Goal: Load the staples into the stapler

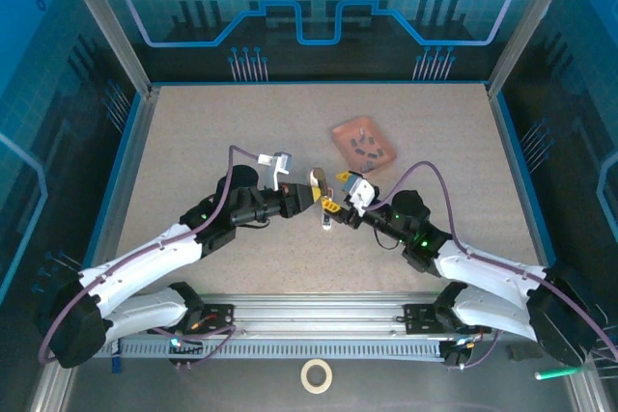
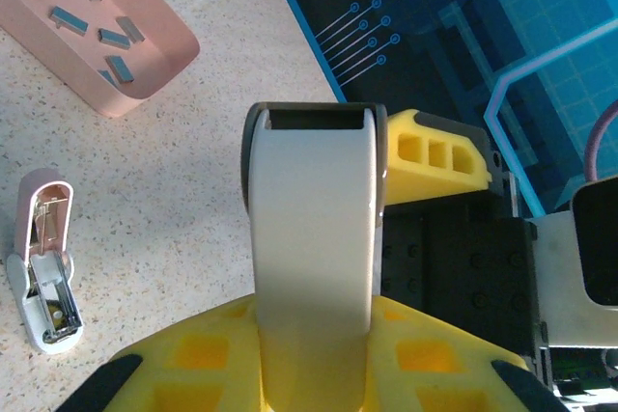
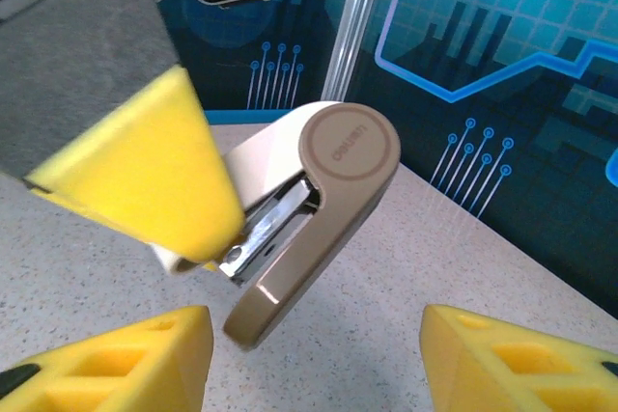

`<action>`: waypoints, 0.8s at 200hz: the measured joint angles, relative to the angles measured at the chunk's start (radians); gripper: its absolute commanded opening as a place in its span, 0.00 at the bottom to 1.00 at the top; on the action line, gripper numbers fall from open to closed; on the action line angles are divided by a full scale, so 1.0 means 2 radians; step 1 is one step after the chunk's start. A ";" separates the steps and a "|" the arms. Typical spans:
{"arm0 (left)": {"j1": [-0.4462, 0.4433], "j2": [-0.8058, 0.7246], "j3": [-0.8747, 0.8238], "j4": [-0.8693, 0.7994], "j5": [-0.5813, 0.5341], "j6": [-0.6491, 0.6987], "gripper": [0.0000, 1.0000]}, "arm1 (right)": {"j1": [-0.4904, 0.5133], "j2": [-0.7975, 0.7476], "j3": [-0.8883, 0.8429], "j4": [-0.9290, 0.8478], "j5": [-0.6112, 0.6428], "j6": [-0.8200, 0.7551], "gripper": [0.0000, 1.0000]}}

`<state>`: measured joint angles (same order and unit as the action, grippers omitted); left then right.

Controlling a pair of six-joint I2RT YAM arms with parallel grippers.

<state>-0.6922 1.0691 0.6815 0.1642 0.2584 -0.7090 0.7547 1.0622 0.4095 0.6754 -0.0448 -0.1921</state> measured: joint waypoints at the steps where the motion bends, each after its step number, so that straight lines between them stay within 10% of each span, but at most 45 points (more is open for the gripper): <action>1: 0.000 0.000 0.000 0.000 0.000 0.000 0.12 | 0.000 0.000 0.000 0.000 0.001 0.000 0.56; 160: -0.004 0.006 0.000 0.009 0.031 0.001 0.11 | -0.107 0.023 0.033 0.029 0.025 0.074 0.48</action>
<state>-0.7002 1.0801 0.6815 0.1818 0.3210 -0.7074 0.5415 1.1084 0.4759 0.7334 0.0048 -0.0444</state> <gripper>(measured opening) 0.228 0.464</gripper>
